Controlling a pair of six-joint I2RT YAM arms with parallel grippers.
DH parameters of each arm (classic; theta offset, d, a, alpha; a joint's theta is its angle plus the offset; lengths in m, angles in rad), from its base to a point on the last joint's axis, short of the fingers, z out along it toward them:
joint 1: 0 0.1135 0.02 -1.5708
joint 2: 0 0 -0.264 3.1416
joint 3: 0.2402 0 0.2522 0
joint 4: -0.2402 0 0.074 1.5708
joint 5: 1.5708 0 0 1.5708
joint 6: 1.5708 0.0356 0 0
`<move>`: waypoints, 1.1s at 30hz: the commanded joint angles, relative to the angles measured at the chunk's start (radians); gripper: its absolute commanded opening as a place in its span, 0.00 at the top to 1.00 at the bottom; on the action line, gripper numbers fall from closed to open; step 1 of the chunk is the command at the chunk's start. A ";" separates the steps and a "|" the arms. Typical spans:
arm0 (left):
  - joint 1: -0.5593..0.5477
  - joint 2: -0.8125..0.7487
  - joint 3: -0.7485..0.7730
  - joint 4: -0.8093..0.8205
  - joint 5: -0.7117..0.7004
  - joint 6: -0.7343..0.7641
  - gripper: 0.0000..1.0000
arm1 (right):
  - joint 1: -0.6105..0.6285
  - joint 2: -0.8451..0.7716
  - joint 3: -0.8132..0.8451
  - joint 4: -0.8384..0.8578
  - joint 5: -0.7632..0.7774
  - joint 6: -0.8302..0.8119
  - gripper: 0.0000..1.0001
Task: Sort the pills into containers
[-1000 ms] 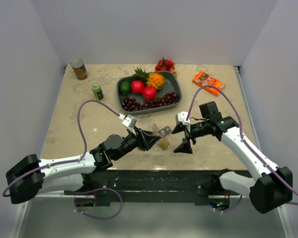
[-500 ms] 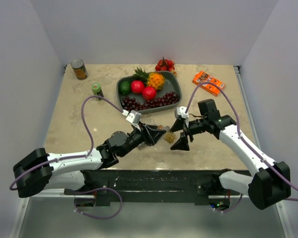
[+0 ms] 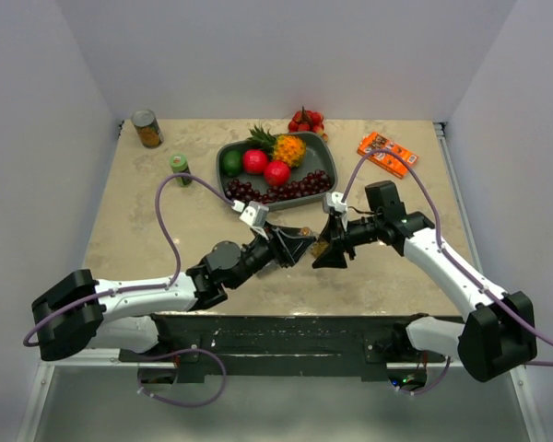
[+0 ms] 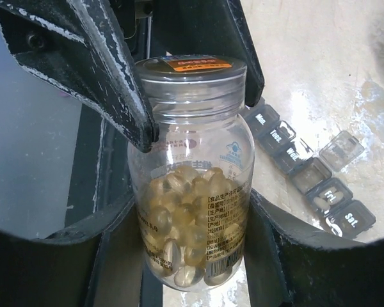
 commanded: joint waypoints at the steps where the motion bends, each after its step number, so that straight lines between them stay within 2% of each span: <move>1: -0.002 -0.045 0.010 0.067 0.011 0.075 0.57 | 0.003 -0.034 0.020 -0.007 0.048 -0.019 1.00; 2: -0.002 -0.075 0.005 0.054 0.035 0.095 0.42 | 0.003 -0.043 0.021 -0.018 0.051 -0.057 1.00; 3: 0.001 -0.094 0.000 0.013 0.057 0.112 0.18 | 0.003 -0.048 0.026 -0.047 0.056 -0.079 1.00; 6: 0.020 -0.204 -0.050 -0.054 0.170 0.203 0.01 | 0.005 -0.072 0.033 -0.125 0.077 -0.195 1.00; 8: 0.041 -0.285 -0.061 -0.122 0.285 0.300 0.01 | 0.003 -0.085 0.035 -0.159 0.086 -0.285 1.00; 9: 0.055 -0.309 -0.059 -0.218 0.334 0.354 0.01 | 0.005 -0.097 0.035 -0.200 0.088 -0.316 1.00; 12: 0.057 -0.376 -0.075 -0.367 0.474 0.561 0.01 | 0.003 -0.123 0.020 -0.233 0.094 -0.398 1.00; 15: 0.057 -0.415 -0.118 -0.342 0.597 0.709 0.01 | 0.002 -0.137 0.000 -0.251 0.080 -0.458 1.00; 19: 0.057 -0.347 -0.072 -0.317 0.661 0.770 0.02 | 0.003 -0.154 -0.025 -0.271 0.062 -0.530 1.00; 20: 0.057 -0.285 -0.050 -0.332 0.676 0.793 0.05 | 0.005 -0.155 -0.035 -0.270 0.060 -0.538 1.00; 26: 0.047 -0.110 0.056 -0.268 0.712 0.800 0.09 | 0.005 -0.158 -0.049 -0.258 0.060 -0.539 1.00; 33: 0.047 -0.091 0.076 -0.236 0.677 0.807 0.09 | 0.006 -0.155 -0.054 -0.253 0.065 -0.539 1.00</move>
